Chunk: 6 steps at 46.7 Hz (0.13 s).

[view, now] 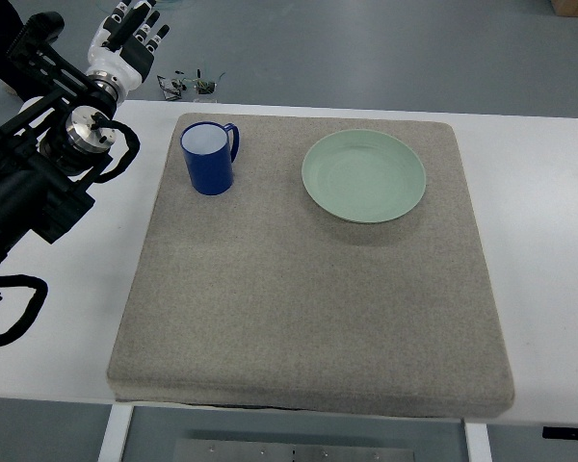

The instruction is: Place cup left of plate with left hand

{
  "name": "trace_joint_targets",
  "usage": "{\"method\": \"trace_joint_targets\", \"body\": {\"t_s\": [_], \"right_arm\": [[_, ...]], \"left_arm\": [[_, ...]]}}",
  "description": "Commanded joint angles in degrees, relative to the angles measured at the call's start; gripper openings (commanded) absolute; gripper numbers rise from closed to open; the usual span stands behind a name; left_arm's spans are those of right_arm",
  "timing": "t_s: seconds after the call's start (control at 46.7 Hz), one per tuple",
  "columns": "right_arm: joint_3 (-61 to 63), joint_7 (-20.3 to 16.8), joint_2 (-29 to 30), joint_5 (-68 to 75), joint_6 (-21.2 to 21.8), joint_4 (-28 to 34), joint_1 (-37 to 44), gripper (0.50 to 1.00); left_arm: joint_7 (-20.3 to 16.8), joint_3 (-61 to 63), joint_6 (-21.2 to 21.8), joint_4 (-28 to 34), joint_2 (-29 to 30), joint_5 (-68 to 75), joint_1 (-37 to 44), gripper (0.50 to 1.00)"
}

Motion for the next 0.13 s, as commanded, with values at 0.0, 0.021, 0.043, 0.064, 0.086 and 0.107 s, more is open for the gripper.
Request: {"method": "trace_joint_targets", "body": {"t_s": [0.0, 0.021, 0.043, 0.064, 0.086, 0.107], "right_arm": [[-0.05, -0.02, 0.00, 0.03, 0.00, -0.05, 0.00, 0.934], [-0.05, -0.02, 0.00, -0.23, 0.17, 0.04, 0.00, 0.934], [-0.05, -0.02, 0.00, -0.15, 0.17, 0.04, 0.00, 0.934], [-0.05, -0.02, 0.00, -0.06, 0.17, 0.04, 0.00, 0.934], [-0.05, -0.02, 0.00, 0.03, 0.17, 0.04, 0.00, 0.934], [0.04, -0.02, 0.00, -0.06, 0.17, 0.04, 0.00, 0.934]], "left_arm": [[0.00, 0.00, 0.04, 0.04, 0.02, -0.01, -0.03, 0.994], [0.00, 0.00, 0.04, -0.04, 0.11, 0.17, -0.03, 0.994], [0.00, 0.00, 0.04, -0.04, 0.11, 0.43, -0.03, 0.994], [0.00, 0.00, 0.04, -0.04, 0.11, 0.61, -0.03, 0.994], [0.00, 0.00, 0.04, -0.04, 0.11, 0.96, -0.03, 0.994], [0.00, 0.00, 0.04, -0.04, 0.02, 1.22, -0.03, 0.994]]}}
